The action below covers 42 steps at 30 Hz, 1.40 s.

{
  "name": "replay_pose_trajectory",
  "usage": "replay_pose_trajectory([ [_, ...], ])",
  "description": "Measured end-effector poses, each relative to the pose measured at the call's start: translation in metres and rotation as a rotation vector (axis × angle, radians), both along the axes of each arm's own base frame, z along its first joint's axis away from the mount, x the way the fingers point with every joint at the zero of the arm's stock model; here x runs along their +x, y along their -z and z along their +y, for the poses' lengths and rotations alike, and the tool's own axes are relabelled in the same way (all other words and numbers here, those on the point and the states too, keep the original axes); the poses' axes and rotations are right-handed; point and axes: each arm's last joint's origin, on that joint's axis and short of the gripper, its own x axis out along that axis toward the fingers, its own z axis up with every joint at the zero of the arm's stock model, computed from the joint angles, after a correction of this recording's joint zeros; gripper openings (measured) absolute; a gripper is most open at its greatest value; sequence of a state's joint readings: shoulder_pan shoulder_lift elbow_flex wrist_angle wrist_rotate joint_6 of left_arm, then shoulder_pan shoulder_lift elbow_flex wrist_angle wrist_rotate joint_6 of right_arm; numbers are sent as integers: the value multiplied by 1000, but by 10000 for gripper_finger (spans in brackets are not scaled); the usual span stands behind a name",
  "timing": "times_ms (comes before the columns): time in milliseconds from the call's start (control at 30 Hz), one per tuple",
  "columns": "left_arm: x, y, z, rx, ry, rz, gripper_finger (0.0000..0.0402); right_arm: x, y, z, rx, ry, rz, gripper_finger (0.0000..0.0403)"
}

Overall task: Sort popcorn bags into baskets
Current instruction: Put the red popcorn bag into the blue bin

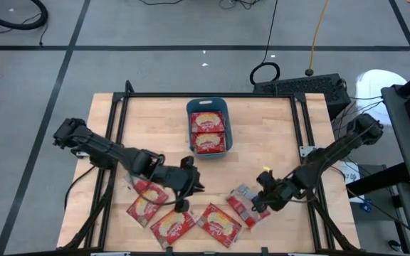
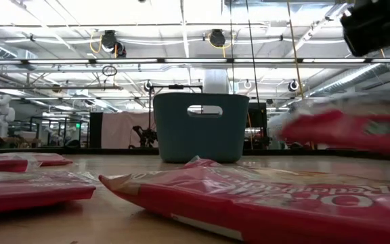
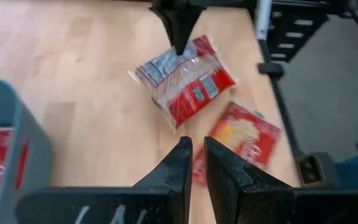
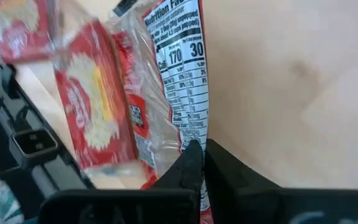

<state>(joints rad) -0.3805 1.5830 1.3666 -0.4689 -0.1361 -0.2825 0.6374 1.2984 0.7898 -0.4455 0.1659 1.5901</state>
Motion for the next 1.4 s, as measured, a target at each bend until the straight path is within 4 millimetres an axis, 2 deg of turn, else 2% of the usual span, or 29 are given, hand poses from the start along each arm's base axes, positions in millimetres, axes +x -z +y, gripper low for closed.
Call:
replay_pose_trajectory([
  [167, 22, 13, 12, -16, -39, -18, 68, 4, -10, -16, -88, -9, -81, 0],
  [367, 44, 22, 28, -108, -118, -63, 155, 9, -20, -27, -190, -55, -174, 0],
  [567, 48, 23, 47, -202, -218, -47, 245, 11, -33, -36, -289, -98, -290, 0],
  [767, 51, 20, 61, -211, -256, -73, 277, 9, -52, -48, -404, -123, -416, 0],
  [933, 56, 16, 78, -248, -337, -117, 268, 5, -67, -60, -464, -138, -492, 0],
  [1100, 60, 18, 88, -268, -364, -128, 236, 3, -80, -72, -562, -145, -564, 0],
  [1200, 62, 16, 92, -241, -328, -161, 197, 2, -85, -77, -580, -130, -585, 0],
  [1400, 65, 10, 96, -211, -244, -227, 80, -3, -93, -85, -627, -136, -620, 0],
])
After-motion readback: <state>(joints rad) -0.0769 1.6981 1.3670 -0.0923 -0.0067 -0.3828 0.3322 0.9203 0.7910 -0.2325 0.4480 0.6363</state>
